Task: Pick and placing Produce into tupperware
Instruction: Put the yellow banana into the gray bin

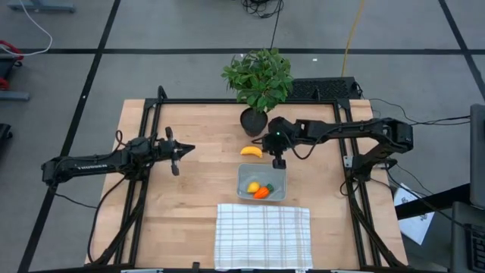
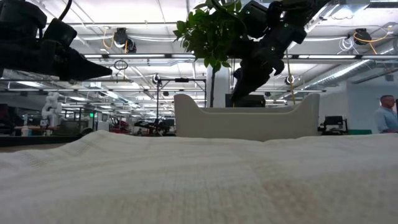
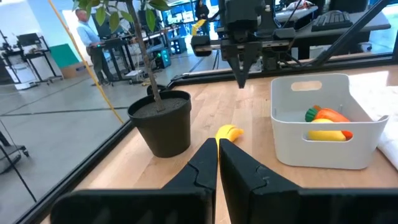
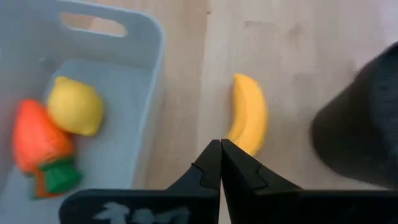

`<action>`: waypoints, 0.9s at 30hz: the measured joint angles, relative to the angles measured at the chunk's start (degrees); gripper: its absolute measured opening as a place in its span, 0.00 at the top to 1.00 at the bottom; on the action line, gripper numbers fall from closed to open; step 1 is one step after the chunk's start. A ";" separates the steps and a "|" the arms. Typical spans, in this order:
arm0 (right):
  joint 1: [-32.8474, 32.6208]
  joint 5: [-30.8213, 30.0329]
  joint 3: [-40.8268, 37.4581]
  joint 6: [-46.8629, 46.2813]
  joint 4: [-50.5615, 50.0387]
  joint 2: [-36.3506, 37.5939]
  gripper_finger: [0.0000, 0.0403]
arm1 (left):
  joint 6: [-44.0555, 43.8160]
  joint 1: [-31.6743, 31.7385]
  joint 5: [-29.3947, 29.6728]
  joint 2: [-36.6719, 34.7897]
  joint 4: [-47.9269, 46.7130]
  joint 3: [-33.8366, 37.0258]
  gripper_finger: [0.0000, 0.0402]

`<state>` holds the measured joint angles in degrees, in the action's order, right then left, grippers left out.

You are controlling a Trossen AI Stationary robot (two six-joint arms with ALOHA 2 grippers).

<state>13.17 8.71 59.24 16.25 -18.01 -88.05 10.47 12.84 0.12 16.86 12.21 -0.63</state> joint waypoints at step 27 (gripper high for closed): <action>-0.90 -6.99 0.00 2.99 -0.22 0.00 1.00 | -0.63 0.00 0.45 -0.01 1.39 -0.01 0.95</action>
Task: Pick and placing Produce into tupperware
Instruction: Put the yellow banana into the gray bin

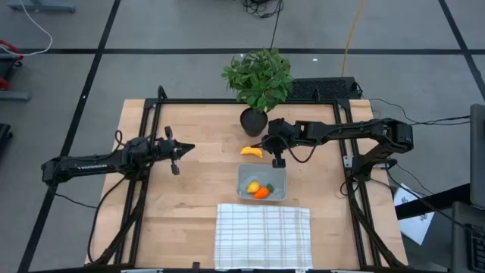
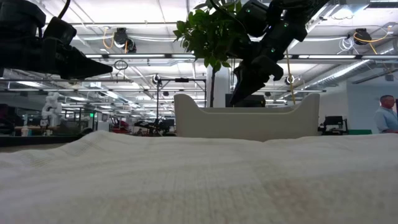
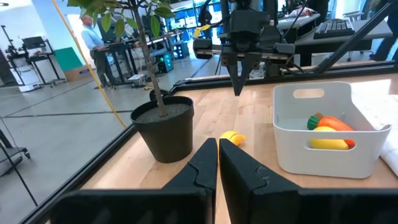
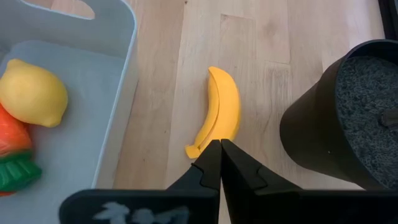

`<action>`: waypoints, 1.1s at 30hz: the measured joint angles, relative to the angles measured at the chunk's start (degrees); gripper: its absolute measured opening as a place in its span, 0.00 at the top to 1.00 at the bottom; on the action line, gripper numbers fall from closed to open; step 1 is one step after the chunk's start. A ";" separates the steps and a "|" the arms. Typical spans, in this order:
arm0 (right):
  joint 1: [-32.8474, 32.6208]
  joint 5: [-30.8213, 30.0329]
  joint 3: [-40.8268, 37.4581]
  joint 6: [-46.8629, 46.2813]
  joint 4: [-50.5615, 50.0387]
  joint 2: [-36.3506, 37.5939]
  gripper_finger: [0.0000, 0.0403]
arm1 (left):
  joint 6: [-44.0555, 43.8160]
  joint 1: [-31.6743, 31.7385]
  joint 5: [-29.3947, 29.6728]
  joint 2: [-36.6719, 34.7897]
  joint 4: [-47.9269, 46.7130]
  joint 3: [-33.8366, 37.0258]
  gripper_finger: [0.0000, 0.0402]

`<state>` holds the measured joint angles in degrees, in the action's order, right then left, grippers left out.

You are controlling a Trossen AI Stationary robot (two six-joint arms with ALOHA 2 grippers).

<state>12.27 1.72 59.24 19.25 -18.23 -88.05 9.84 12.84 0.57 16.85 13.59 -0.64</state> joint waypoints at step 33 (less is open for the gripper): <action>0.04 -4.90 0.00 12.83 4.60 -0.02 1.00 | -2.68 0.00 0.01 0.01 -0.05 0.00 0.95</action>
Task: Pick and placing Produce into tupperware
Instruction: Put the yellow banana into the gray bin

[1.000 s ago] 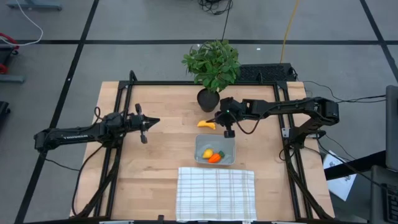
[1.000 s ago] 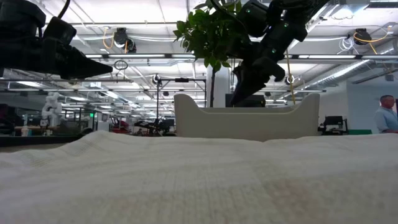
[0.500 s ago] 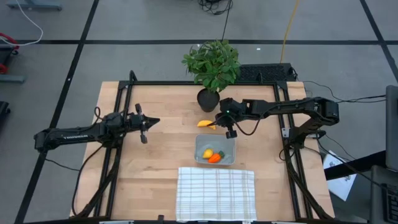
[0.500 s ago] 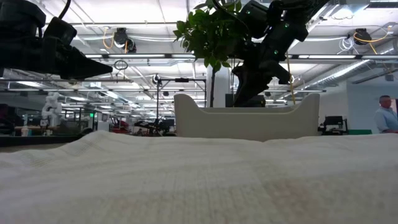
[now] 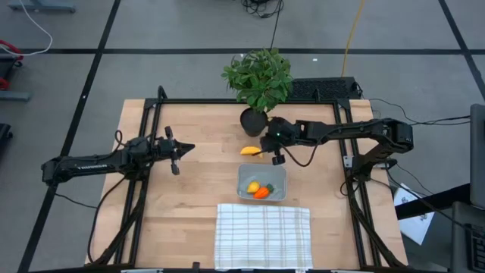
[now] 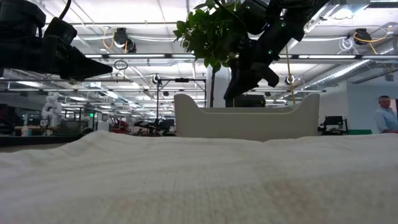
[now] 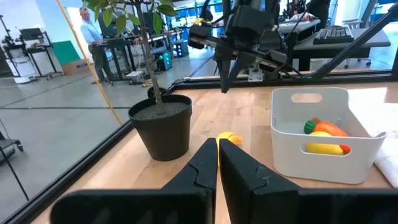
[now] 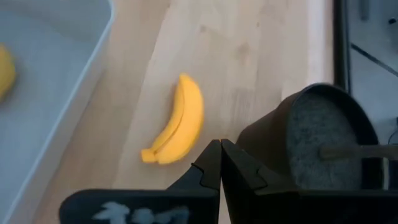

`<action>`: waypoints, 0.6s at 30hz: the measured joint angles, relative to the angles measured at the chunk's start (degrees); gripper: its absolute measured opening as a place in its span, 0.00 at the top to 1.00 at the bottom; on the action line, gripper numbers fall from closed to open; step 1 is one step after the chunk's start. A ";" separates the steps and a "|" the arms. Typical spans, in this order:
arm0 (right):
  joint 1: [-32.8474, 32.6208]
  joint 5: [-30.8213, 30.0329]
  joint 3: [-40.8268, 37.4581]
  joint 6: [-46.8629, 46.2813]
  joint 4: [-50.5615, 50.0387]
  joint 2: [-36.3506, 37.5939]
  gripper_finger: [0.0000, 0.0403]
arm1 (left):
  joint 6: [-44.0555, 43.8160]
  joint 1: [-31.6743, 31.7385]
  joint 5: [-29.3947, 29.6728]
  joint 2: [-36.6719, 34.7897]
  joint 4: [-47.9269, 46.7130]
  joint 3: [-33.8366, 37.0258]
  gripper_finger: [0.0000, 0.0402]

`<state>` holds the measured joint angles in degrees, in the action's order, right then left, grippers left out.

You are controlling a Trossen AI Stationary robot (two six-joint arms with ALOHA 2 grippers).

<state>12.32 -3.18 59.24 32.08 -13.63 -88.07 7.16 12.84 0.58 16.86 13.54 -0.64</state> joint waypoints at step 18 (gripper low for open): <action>1.62 0.28 0.02 -5.71 0.48 0.00 1.00 | -0.18 0.00 0.00 0.00 -0.09 0.00 0.95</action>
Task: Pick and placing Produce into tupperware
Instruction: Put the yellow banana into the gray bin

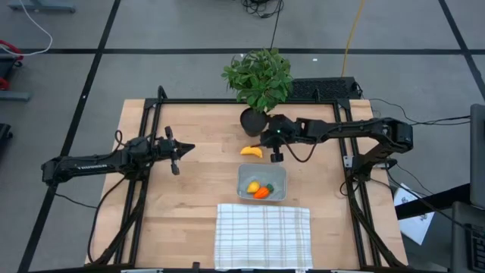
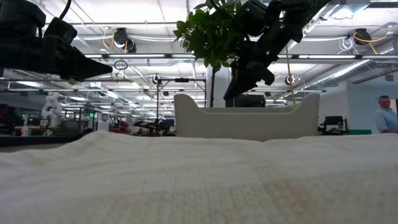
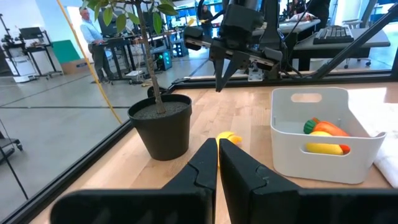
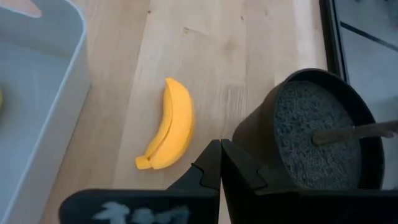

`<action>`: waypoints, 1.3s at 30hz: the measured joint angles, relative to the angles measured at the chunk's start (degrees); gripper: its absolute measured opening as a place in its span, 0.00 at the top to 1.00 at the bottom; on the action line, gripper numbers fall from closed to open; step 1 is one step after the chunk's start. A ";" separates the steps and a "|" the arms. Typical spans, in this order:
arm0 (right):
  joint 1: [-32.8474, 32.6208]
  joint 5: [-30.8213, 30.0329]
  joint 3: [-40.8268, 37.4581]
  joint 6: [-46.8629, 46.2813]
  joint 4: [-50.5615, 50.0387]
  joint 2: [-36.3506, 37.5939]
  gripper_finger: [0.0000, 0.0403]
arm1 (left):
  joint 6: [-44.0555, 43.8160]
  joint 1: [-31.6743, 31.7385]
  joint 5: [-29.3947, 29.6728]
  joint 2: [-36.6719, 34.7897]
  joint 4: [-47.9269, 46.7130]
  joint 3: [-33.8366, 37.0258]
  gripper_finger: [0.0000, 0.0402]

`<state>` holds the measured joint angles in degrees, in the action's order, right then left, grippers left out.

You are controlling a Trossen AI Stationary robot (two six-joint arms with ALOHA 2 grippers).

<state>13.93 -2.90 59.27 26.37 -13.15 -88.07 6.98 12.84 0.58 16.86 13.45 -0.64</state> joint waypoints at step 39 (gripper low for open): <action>-0.85 8.79 -6.14 -14.75 12.09 -0.04 1.00 | -0.41 -0.01 -0.02 -0.02 -1.26 0.00 0.95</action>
<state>13.08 5.89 53.12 11.62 -1.06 -88.12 6.57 12.83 0.56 16.84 12.19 -0.64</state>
